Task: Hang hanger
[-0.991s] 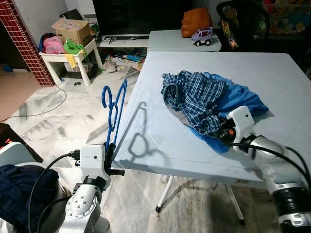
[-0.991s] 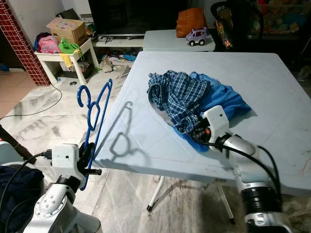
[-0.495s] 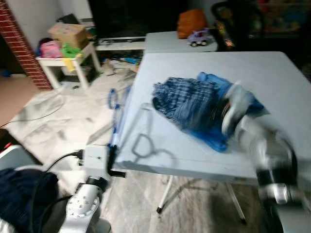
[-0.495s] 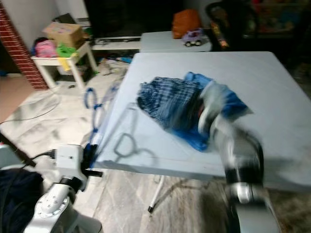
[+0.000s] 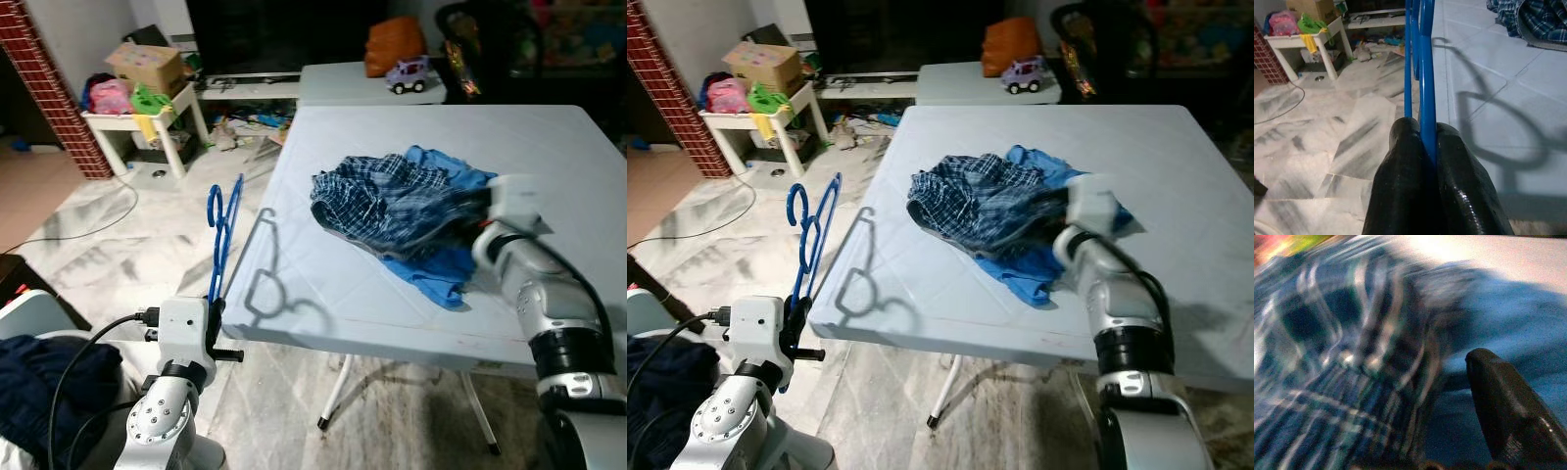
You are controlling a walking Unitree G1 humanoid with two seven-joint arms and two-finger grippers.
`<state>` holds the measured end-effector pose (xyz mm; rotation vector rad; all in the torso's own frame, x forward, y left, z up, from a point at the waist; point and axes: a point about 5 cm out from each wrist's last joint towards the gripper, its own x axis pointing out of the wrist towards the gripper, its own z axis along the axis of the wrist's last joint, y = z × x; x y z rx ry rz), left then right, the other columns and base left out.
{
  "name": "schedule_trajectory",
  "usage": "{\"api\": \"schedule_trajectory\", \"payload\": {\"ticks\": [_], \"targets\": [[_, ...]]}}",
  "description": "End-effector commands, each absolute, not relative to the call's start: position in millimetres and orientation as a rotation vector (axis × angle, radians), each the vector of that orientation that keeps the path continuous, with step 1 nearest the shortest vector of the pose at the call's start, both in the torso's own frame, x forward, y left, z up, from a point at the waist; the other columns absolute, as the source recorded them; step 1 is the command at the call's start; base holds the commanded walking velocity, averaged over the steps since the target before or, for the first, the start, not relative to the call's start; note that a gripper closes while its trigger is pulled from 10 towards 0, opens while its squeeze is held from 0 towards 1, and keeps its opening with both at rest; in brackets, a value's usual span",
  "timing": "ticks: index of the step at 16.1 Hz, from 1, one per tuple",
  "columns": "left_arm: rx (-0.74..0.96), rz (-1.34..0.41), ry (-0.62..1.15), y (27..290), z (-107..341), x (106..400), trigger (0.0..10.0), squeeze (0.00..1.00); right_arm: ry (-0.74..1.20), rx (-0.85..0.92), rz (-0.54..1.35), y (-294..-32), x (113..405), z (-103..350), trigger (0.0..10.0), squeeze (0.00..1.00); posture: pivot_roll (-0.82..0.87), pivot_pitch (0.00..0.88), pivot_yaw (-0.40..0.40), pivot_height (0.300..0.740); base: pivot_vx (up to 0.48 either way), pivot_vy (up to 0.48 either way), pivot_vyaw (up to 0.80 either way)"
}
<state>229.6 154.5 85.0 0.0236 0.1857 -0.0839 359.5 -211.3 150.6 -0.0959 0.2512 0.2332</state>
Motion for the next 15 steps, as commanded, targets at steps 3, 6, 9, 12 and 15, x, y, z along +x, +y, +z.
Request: {"api": "schedule_trajectory", "payload": {"ticks": [3,6,9,12,15], "targets": [[0.029,-0.12,0.228,151,78,228,10.0,0.0,0.322,-0.192,0.501,-206,345,147,10.0,1.0,-0.04,0.0,0.05,0.74,0.0,0.0,0.0],[0.037,-0.137,0.248,150,76,226,10.0,0.0,0.356,-0.372,0.67,-219,334,153,10.0,1.0,-0.04,0.0,0.05,0.74,0.0,0.0,0.0],[0.043,-0.142,0.256,152,75,225,10.0,0.0,0.372,-0.514,0.842,-228,319,160,10.0,1.0,-0.04,0.0,0.052,0.74,0.0,0.0,0.0],[0.046,-0.15,0.262,151,74,226,10.0,0.0,0.405,-0.47,0.949,-221,312,157,10.0,1.0,-0.04,0.0,0.056,0.74,0.0,0.0,0.0],[0.047,-0.164,0.261,148,74,229,10.0,0.0,0.26,-0.236,0.988,-178,327,161,10.0,1.0,-0.05,0.0,0.053,0.74,0.0,0.0,0.0]]}}
